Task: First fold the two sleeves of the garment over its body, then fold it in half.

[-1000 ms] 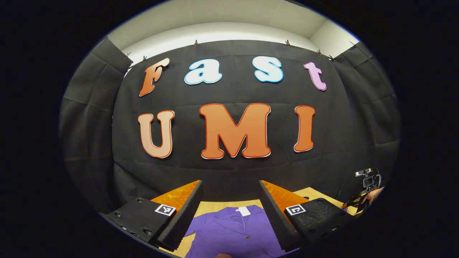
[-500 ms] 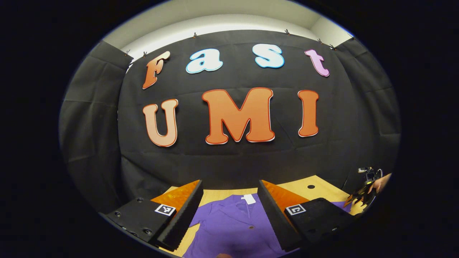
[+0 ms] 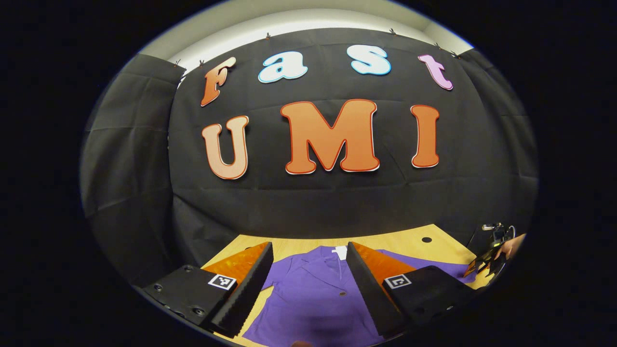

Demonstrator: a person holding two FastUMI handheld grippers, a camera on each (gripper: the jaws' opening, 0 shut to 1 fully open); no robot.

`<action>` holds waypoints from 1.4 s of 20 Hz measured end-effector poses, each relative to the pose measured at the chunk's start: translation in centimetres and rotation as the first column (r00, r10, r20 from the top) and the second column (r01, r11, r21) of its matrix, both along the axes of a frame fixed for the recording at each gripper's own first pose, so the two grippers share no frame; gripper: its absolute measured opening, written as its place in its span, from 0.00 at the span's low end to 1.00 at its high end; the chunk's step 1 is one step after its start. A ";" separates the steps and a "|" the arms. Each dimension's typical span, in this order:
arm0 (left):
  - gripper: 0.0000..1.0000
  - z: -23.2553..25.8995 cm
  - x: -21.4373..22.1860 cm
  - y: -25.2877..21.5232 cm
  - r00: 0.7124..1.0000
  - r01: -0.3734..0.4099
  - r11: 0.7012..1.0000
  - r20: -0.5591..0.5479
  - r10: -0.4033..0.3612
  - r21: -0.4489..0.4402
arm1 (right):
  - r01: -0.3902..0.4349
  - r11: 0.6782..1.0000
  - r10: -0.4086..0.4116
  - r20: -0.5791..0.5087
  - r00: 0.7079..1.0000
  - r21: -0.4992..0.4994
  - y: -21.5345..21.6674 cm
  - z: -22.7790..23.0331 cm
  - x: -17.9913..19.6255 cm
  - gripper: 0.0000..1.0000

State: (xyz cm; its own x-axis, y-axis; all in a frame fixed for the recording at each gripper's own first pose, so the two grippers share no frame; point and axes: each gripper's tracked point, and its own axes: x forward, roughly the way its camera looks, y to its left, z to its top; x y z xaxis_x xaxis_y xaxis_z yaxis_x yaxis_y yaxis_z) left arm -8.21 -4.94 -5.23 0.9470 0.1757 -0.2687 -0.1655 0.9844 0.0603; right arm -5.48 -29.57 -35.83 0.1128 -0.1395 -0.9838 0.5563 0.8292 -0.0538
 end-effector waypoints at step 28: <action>0.97 -3.0 1.9 13.4 0.999 0.037 0.999 -0.034 -0.038 -0.026 | -0.156 0.984 0.110 0.393 0.913 0.087 17.7 19.3 14.8 0.05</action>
